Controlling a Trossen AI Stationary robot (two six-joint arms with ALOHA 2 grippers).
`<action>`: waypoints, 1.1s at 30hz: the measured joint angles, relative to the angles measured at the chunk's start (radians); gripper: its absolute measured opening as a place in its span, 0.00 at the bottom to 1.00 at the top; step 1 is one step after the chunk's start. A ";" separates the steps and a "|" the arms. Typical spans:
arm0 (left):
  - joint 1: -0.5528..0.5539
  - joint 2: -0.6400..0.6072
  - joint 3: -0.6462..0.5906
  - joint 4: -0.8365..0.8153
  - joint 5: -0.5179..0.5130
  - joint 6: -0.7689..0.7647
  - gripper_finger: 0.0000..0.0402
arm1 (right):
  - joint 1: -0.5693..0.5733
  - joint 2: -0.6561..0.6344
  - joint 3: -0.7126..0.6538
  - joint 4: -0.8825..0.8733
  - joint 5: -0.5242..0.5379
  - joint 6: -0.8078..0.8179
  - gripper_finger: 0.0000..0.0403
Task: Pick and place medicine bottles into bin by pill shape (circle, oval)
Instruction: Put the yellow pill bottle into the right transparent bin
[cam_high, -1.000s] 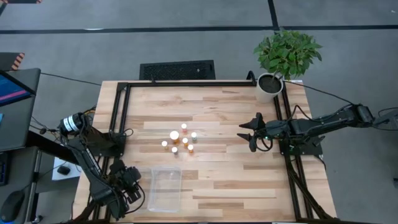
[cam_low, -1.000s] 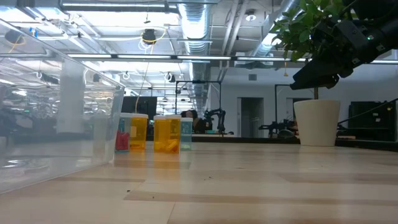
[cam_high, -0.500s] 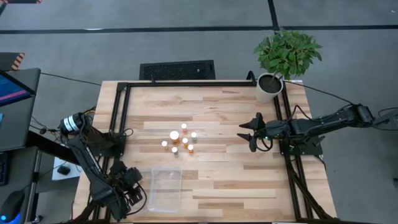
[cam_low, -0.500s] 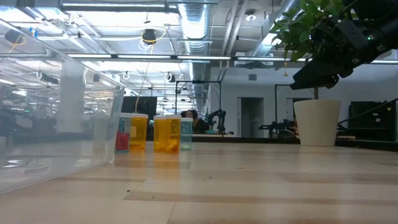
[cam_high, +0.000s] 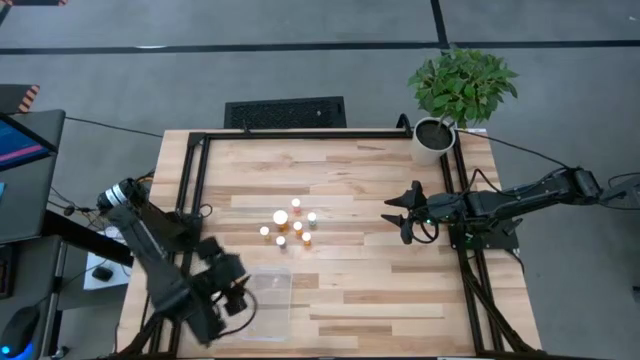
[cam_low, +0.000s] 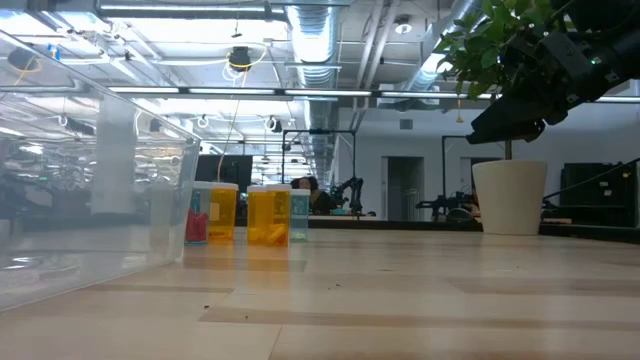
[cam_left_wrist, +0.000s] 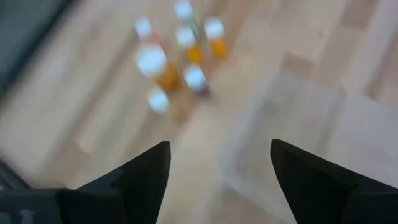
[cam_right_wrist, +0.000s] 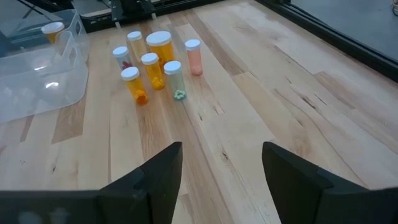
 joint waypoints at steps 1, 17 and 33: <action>0.031 -0.008 0.003 0.003 -0.022 0.046 0.67 | 0.000 0.000 0.000 0.000 0.000 -0.003 0.58; 0.498 -0.139 -0.024 0.228 0.085 0.709 0.67 | 0.000 0.000 0.000 0.000 -0.001 -0.013 0.58; 0.670 -0.401 -0.581 0.684 0.270 0.765 0.67 | 0.000 0.000 0.000 -0.007 -0.001 -0.032 0.58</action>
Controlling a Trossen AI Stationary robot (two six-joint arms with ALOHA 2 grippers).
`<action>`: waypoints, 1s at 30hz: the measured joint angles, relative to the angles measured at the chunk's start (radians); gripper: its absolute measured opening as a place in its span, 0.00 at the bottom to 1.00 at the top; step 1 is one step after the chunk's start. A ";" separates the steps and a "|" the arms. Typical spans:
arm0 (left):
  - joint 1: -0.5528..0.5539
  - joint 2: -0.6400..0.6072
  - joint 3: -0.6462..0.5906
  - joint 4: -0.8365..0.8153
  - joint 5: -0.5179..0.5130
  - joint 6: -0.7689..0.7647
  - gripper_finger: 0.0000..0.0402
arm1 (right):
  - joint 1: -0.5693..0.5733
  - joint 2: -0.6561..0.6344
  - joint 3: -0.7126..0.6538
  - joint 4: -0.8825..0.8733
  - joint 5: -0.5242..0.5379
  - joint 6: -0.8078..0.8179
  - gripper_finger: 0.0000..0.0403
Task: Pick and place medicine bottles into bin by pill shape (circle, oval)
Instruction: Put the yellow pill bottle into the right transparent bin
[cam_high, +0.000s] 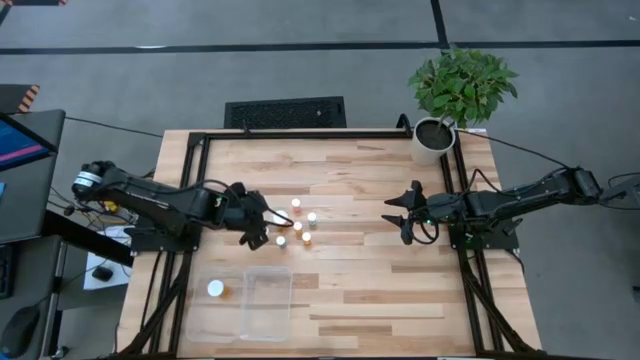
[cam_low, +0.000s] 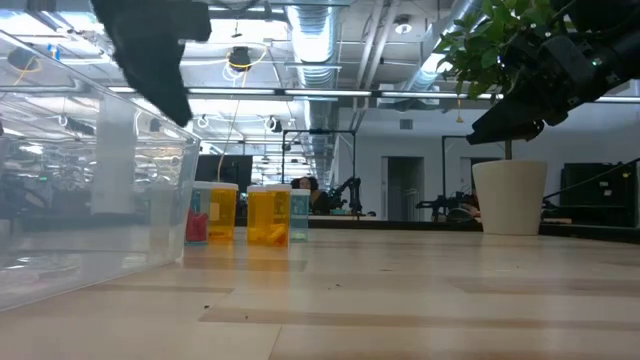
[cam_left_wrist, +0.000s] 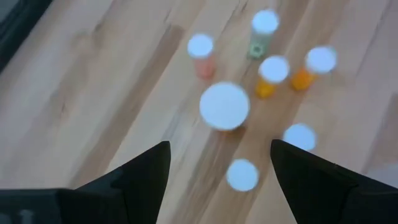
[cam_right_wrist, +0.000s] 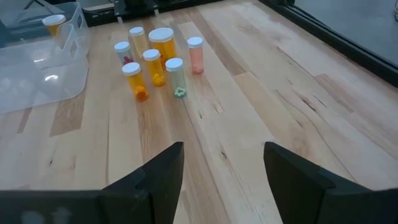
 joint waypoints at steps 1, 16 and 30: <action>0.000 0.000 -0.017 0.016 0.001 -0.002 0.67 | 0.000 0.000 0.000 -0.002 0.000 0.000 0.58; 0.004 0.006 -0.157 0.169 0.055 0.007 0.67 | 0.000 0.000 0.000 -0.015 0.000 0.001 0.58; 0.003 0.084 -0.157 0.204 0.053 0.024 0.67 | 0.000 0.000 0.000 -0.026 0.000 0.002 0.58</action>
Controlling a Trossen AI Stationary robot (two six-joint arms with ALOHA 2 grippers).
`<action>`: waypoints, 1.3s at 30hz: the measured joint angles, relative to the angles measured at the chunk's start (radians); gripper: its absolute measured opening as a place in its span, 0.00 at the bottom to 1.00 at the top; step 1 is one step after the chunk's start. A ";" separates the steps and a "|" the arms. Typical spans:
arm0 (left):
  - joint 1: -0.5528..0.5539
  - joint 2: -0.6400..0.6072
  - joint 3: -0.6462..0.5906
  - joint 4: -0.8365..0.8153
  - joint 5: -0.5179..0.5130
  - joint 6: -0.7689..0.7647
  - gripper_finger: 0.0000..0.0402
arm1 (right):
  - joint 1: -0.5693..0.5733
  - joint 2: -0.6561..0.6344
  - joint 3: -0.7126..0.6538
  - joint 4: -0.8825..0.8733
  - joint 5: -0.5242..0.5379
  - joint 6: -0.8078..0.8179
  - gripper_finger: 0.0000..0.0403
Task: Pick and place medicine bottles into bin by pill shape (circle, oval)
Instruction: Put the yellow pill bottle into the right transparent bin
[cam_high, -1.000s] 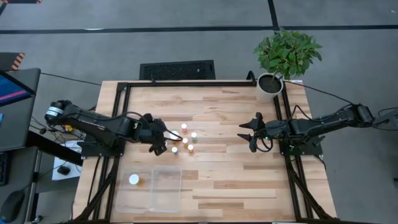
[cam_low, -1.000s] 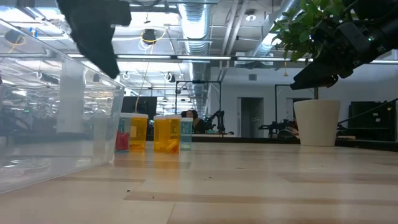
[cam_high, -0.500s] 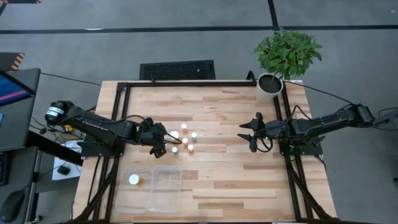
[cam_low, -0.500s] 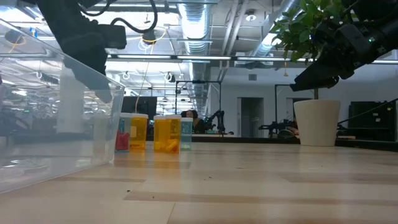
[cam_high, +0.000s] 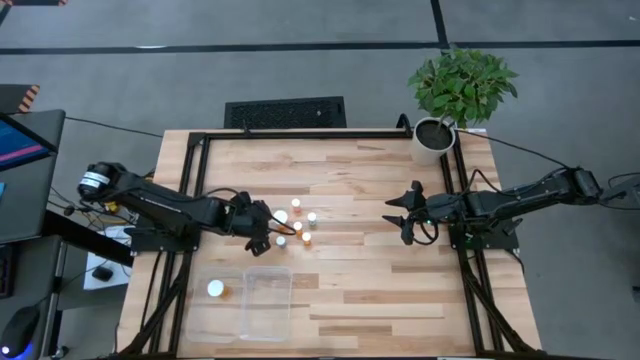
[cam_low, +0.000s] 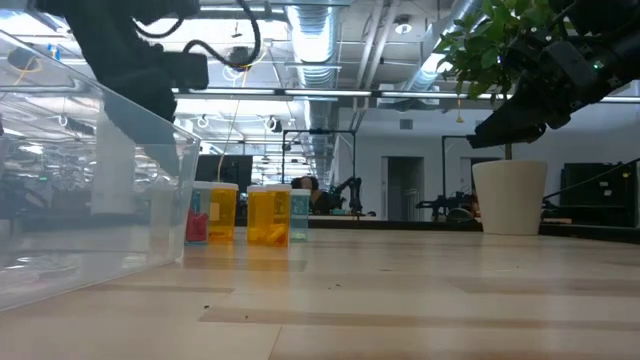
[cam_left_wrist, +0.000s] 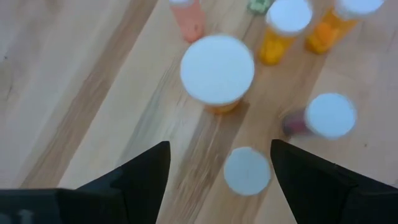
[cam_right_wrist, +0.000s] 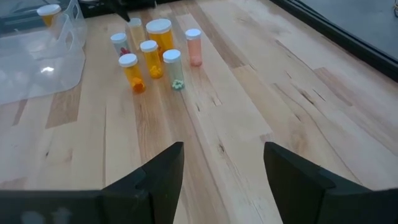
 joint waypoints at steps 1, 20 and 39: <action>0.000 0.010 0.000 0.005 0.001 0.000 0.67 | 0.000 0.000 0.000 -0.002 0.000 0.000 0.58; -0.002 0.056 0.000 0.013 0.059 0.017 0.61 | 0.000 0.000 0.000 -0.025 0.000 0.001 0.58; -0.002 0.056 0.000 0.012 0.052 0.019 0.28 | 0.000 0.000 0.000 -0.025 0.000 -0.001 0.58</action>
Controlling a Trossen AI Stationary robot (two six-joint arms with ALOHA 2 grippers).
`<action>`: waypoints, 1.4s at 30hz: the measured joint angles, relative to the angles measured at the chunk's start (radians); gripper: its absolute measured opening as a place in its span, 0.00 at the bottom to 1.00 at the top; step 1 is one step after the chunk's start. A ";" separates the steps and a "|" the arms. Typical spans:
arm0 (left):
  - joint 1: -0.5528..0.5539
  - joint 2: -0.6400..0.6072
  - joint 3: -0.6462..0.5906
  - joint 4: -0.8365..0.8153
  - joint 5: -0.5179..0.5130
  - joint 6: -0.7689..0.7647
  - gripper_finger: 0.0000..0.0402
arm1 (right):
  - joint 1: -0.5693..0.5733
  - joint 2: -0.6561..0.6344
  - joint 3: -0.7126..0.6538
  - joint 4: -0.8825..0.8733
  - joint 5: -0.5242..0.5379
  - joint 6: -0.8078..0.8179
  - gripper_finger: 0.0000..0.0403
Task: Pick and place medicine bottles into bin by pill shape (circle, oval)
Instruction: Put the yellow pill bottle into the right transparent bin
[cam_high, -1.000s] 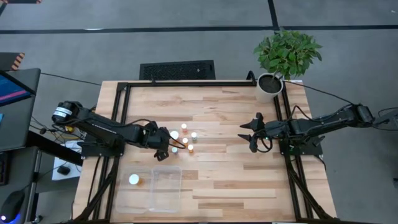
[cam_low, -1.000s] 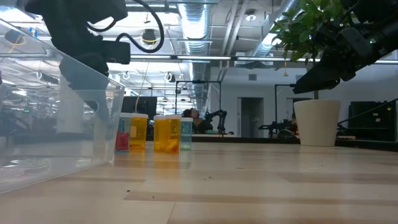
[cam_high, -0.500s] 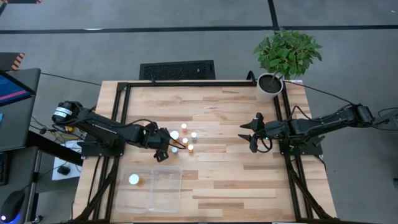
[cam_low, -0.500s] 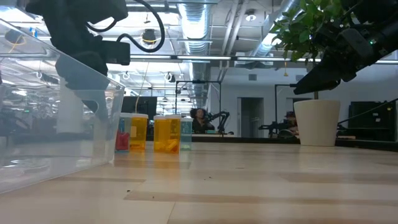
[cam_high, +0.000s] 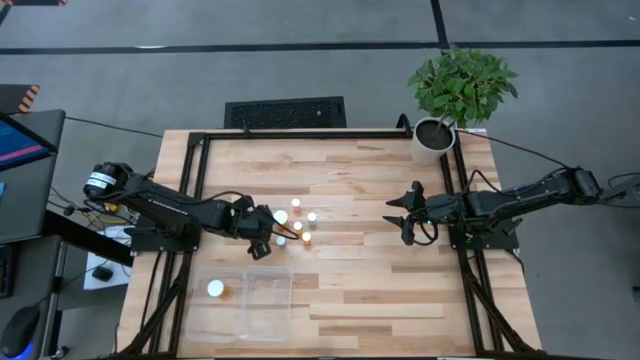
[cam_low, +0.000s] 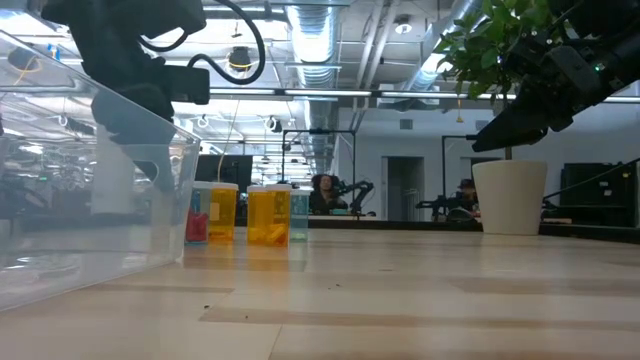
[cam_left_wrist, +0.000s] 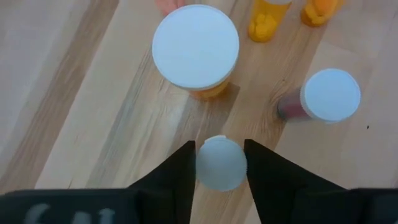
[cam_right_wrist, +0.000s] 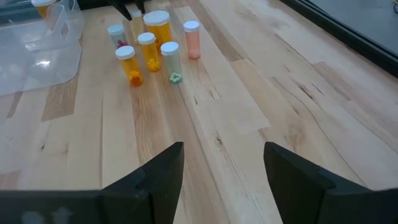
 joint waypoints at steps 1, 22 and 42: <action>0.000 0.000 0.000 0.000 0.000 0.000 0.27 | 0.000 0.000 0.000 0.000 0.000 0.000 0.58; -0.017 -0.001 0.177 -0.187 0.033 -0.014 0.29 | 0.000 0.000 0.000 0.000 0.000 0.002 0.58; -0.423 0.013 0.561 -0.310 -0.013 -0.297 0.29 | 0.000 0.000 0.000 0.001 0.000 0.000 0.58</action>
